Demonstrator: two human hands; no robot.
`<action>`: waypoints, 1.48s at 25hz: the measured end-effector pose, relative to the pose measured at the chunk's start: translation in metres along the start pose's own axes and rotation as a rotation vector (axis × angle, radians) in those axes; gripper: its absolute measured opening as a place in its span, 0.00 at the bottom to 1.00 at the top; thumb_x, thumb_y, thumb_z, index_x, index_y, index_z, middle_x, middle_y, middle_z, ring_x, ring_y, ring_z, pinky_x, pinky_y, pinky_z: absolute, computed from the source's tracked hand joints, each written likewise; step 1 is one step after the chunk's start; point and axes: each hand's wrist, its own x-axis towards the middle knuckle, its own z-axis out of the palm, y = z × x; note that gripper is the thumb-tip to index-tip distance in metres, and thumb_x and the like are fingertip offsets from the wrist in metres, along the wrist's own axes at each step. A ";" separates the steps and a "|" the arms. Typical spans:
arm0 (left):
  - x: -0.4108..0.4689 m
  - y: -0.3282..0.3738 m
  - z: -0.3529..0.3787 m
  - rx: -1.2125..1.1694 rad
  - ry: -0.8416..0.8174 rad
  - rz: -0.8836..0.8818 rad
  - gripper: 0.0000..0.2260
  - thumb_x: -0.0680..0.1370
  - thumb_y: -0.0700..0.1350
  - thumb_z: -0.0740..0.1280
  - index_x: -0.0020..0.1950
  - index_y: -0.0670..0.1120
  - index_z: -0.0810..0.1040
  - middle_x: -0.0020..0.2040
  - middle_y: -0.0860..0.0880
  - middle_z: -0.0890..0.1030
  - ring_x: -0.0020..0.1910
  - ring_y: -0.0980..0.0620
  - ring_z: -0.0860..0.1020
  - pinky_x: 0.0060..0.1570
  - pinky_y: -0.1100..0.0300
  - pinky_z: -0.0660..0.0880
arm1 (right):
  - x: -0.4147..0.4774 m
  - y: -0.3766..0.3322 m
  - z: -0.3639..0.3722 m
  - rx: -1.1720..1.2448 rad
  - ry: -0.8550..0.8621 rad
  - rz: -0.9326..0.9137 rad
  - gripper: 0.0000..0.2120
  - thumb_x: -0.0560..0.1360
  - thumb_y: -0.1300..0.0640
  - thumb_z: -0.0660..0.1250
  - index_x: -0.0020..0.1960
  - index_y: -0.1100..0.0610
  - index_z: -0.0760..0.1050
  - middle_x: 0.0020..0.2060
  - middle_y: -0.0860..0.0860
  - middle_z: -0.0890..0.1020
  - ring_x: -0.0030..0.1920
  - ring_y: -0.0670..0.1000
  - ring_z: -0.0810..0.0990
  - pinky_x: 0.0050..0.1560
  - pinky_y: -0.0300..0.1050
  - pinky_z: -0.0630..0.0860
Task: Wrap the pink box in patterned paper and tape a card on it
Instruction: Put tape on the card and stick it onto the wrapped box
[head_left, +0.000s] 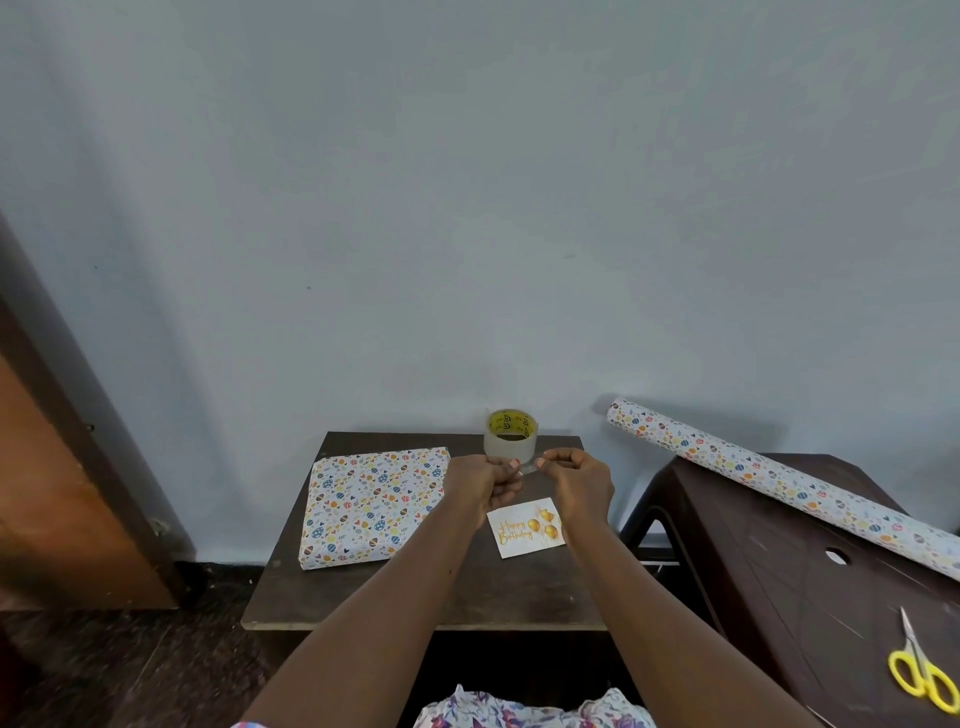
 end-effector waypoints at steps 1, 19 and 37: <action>0.000 0.000 0.000 -0.005 0.005 -0.001 0.02 0.74 0.38 0.70 0.43 0.41 0.78 0.37 0.44 0.81 0.32 0.54 0.80 0.26 0.66 0.75 | 0.001 0.001 0.001 -0.011 0.011 0.004 0.09 0.69 0.58 0.73 0.34 0.46 0.77 0.38 0.46 0.82 0.43 0.49 0.79 0.54 0.59 0.75; 0.000 -0.006 0.006 -0.011 0.137 0.117 0.04 0.71 0.37 0.73 0.42 0.40 0.80 0.37 0.44 0.82 0.33 0.53 0.79 0.31 0.66 0.78 | -0.001 0.002 0.015 -0.097 0.148 -0.055 0.01 0.72 0.57 0.71 0.43 0.51 0.82 0.47 0.50 0.82 0.50 0.51 0.77 0.55 0.56 0.74; -0.009 0.002 0.016 -0.030 0.100 0.031 0.05 0.76 0.32 0.65 0.42 0.38 0.79 0.37 0.42 0.81 0.28 0.52 0.80 0.30 0.61 0.80 | -0.017 0.003 0.021 -0.222 0.100 -0.255 0.09 0.74 0.58 0.68 0.52 0.59 0.83 0.48 0.56 0.83 0.43 0.47 0.76 0.41 0.38 0.75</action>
